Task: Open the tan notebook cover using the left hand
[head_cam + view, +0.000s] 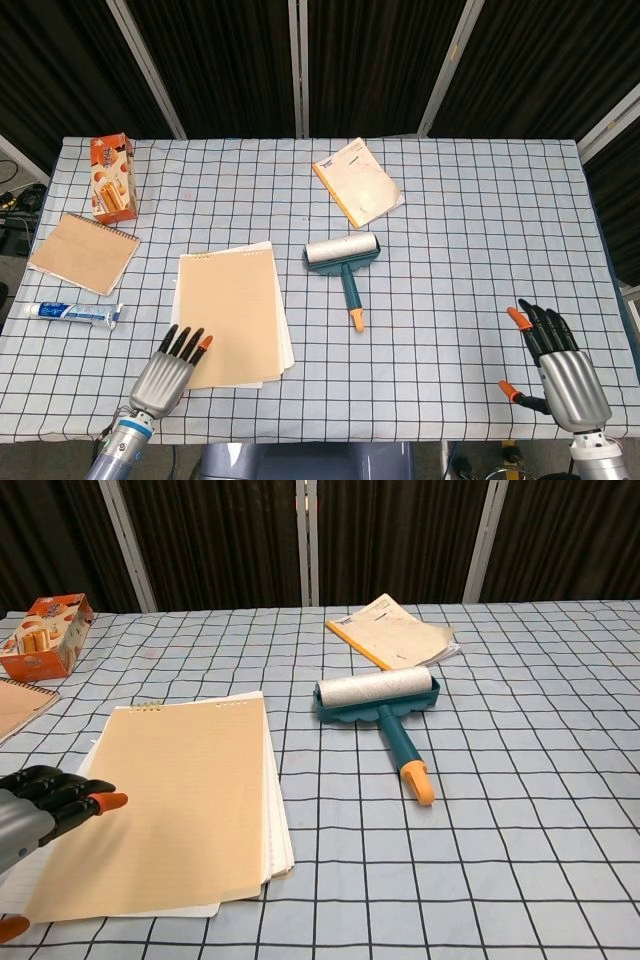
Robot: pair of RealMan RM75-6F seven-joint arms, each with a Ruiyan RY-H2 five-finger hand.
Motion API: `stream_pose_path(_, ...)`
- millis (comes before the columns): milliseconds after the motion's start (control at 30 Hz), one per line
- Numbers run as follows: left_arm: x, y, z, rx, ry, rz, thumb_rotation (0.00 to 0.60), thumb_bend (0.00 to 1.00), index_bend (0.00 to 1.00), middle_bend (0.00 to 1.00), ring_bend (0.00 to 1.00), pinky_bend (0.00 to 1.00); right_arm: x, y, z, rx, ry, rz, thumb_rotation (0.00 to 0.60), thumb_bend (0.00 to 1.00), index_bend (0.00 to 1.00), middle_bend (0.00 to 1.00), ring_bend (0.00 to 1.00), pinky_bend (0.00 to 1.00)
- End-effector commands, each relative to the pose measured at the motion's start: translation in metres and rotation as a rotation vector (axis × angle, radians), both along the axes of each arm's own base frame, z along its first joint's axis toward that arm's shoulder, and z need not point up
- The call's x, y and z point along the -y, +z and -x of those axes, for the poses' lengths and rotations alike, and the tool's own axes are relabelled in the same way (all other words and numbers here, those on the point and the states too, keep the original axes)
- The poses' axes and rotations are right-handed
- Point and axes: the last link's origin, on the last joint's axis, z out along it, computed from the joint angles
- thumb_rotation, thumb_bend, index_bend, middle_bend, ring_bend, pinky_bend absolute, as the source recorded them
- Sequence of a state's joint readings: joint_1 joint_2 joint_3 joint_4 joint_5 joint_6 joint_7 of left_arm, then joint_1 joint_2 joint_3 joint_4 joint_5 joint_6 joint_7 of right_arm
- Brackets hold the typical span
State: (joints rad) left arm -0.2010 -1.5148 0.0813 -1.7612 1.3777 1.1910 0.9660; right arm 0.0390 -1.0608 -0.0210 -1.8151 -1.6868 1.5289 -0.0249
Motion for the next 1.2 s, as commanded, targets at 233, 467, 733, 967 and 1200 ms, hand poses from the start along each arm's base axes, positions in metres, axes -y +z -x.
stream_pose_path(233, 0.001, -0.007, -0.004, 0.0, -0.011, 0.014, 0.6, 0.26, 0.0, 0.0, 0.0, 0.0, 0.0, 0.0, 0.0, 0.005, 0.0, 0.003, 0.6, 0.06, 0.05, 0.0, 0.0, 0.0)
stream_pose_path(467, 0.002, -0.012, -0.007, -0.006, -0.026, 0.016, 0.6, 0.26, 0.0, 0.0, 0.0, 0.0, 0.0, 0.001, 0.0, 0.011, 0.0, 0.002, 0.6, 0.06, 0.05, 0.0, 0.0, 0.0)
stream_pose_path(733, 0.001, -0.018, -0.008, -0.014, -0.029, 0.013, 0.6, 0.26, 0.0, 0.0, 0.0, 0.0, -0.001, 0.002, -0.002, 0.014, 0.008, 0.005, 0.6, 0.06, 0.05, 0.0, 0.0, 0.0)
stream_pose_path(967, -0.001, -0.022, -0.007, -0.025, -0.039, -0.001, 0.6, 0.27, 0.0, 0.0, 0.0, 0.0, -0.003, 0.003, -0.006, 0.02, 0.021, 0.01, 0.6, 0.06, 0.05, 0.0, 0.0, 0.0)
stream_pose_path(1200, -0.001, -0.022, -0.008, -0.007, -0.045, -0.009, 0.6, 0.35, 0.0, 0.0, 0.0, 0.0, -0.003, 0.002, -0.005, 0.018, 0.02, 0.008, 0.6, 0.06, 0.05, 0.0, 0.0, 0.0)
